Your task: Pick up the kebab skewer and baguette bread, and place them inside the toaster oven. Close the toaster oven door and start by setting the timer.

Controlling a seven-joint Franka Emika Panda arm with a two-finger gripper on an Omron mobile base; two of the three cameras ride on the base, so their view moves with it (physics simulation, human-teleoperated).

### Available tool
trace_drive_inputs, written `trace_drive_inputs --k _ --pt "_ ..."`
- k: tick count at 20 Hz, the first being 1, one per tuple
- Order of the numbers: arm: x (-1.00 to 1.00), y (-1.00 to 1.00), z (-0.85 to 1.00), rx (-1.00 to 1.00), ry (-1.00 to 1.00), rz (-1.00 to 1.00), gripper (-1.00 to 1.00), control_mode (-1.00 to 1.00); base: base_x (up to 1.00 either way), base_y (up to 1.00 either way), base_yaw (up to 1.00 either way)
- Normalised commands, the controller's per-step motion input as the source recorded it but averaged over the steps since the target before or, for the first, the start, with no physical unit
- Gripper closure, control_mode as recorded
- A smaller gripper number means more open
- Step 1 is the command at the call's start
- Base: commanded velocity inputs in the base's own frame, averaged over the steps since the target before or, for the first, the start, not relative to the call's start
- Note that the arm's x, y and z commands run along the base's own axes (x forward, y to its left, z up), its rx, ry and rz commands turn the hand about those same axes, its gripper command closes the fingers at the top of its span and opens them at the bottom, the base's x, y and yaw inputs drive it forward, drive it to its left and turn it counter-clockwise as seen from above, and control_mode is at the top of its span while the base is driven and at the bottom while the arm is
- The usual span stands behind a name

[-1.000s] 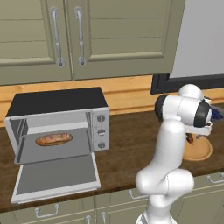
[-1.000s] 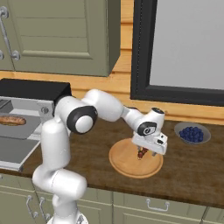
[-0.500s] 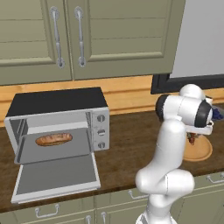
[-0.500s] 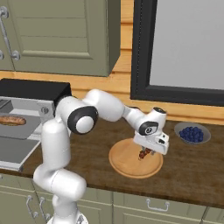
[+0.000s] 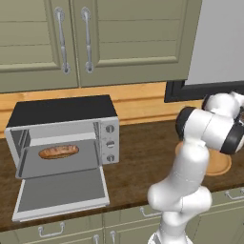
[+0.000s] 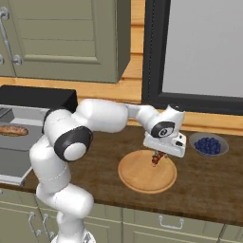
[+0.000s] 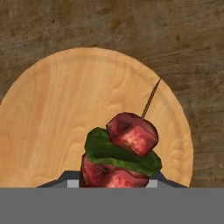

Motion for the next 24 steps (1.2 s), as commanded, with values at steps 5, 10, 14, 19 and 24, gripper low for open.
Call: trace_drive_inputs --k 5,10,14,19,24 --pt "-0.42 0.79 0.58 -0.06 -0.01 0.23 1.00 -1.00 0.00 0.00 0.00" --pt "-0.17 1.00 0.19 -0.06 -0.01 0.31 1.00 -1.00 0.00 0.00 0.00" --pt "-0.30 0.99 0.02 -0.06 -0.05 0.49 1.00 -1.00 0.00 0.00 0.00" --pt "-0.29 0.87 0.08 -0.04 -0.04 0.55 1.00 -1.00 0.00 0.00 0.00" --pt "-0.24 0.80 0.52 -0.07 0.00 0.24 1.00 -1.00 0.00 0.00 0.00"
